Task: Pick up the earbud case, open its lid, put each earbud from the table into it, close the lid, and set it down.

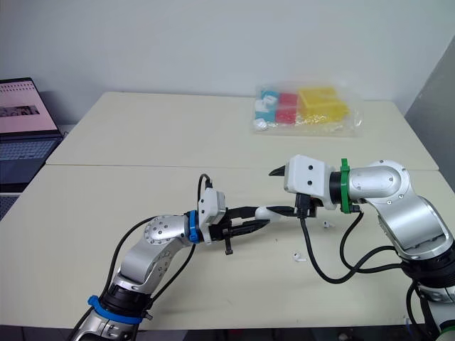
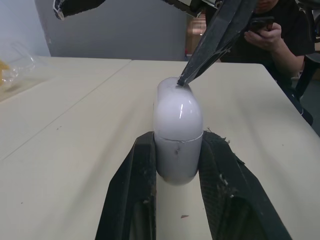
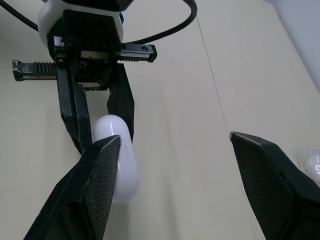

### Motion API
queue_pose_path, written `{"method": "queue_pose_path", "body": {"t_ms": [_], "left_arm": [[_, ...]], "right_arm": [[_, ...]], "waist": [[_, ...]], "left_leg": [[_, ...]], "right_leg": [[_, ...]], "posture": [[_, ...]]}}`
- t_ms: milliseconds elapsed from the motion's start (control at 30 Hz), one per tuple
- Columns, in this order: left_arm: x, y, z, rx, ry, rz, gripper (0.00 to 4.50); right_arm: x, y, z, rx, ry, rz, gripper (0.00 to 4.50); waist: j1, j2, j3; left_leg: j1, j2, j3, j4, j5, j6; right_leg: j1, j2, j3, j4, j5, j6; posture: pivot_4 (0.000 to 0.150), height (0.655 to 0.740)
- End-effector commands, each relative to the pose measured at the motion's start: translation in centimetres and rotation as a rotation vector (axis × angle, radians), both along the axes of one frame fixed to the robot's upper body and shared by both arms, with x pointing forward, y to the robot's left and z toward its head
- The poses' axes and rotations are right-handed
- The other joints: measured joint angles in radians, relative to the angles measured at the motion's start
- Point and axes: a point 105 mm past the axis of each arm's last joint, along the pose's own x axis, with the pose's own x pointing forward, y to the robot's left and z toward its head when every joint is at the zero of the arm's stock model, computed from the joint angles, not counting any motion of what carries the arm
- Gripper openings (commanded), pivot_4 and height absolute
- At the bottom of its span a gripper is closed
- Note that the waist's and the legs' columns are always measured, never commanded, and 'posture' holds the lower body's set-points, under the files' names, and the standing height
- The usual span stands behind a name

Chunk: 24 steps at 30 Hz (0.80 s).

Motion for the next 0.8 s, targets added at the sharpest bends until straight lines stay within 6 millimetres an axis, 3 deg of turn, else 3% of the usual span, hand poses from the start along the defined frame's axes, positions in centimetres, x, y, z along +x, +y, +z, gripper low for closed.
{"method": "queue_pose_path", "body": {"t_ms": [33,467,800], "left_arm": [[-0.2,-0.4,1.2,-0.03,-0.034,-0.015,0.79],[-0.6,-0.6,1.3,-0.021,-0.04,-0.034,0.79],[-0.8,-0.5,1.0,0.005,-0.053,-0.047,0.79]], "right_arm": [[-1.3,-0.2,0.1,-0.037,0.002,0.045,3.64],[0.0,-0.3,-1.0,-0.091,-0.077,0.006,3.64],[0.5,0.0,-0.5,-0.058,-0.103,-0.013,3.64]], "waist": [[0.0,0.0,0.0],[-0.001,0.0,0.0],[-0.001,0.0,0.0]], "left_leg": [[0.0,0.0,0.0,0.0,0.0,0.0],[0.001,0.0,0.001,0.0,0.0,0.0],[0.0,0.0,0.0,0.0,0.0,0.0]], "right_leg": [[0.0,0.0,0.0,0.0,0.0,0.0],[0.0,0.0,0.0,0.0,-0.001,0.001],[0.0,0.0,0.0,0.0,-0.001,0.001]], "posture": [[0.15,0.7378],[0.15,0.7378],[0.15,0.7378]]}}
